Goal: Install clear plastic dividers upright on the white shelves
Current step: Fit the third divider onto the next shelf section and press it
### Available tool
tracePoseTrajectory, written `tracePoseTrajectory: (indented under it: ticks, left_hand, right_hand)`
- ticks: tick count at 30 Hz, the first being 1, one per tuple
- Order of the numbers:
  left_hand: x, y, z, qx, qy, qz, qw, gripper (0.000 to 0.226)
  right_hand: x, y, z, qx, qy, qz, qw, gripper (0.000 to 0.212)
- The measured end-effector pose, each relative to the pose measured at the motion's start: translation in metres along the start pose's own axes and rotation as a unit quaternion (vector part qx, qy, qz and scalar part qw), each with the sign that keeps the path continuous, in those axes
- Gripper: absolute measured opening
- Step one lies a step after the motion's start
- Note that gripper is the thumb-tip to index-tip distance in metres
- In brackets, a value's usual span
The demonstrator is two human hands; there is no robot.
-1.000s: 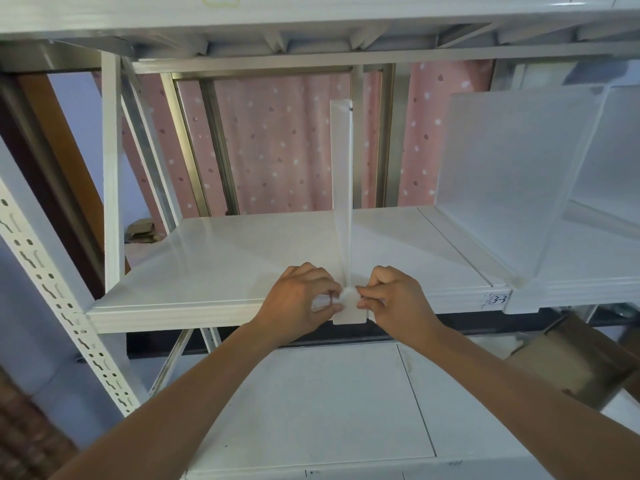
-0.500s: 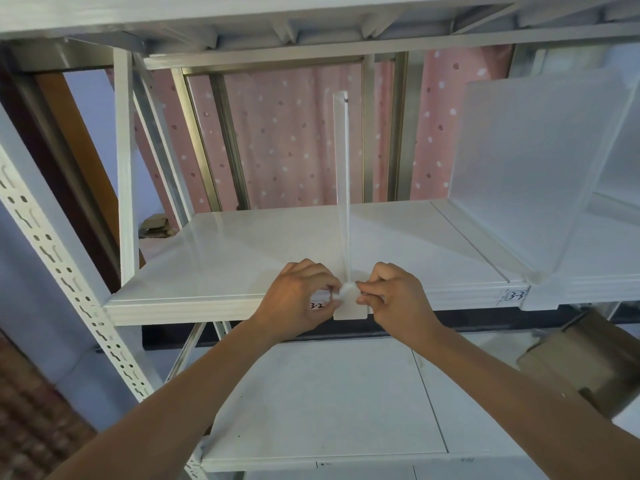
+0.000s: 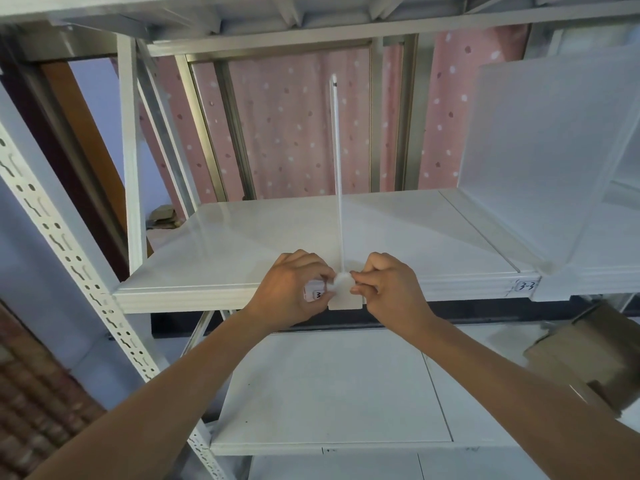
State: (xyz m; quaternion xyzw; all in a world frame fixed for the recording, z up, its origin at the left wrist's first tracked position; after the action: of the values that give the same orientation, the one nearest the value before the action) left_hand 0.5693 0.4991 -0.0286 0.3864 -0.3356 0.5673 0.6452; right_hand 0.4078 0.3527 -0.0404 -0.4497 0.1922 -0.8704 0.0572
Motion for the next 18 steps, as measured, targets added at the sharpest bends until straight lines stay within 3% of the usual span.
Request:
tracePoseTrajectory:
  ticks: [18]
  left_hand:
    - [0.013, -0.013, -0.014, 0.017, -0.021, 0.0, 1.0, 0.027]
  right_hand:
    - [-0.009, -0.02, 0.009, 0.038, 0.004, -0.004, 0.999, 0.011]
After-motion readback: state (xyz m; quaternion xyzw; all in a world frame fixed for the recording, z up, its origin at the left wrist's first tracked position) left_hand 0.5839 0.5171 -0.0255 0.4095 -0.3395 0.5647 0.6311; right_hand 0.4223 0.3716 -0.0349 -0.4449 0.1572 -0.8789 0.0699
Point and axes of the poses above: each hand's wrist, its own z-axis towards the middle knuckle, its own x-axis out of the back of the hand, y = z × x, the point moved 1 cm from there along z, towards the middle knuckle, and after that the axes turned 12 degrees about -y, right-handed, at the moved point
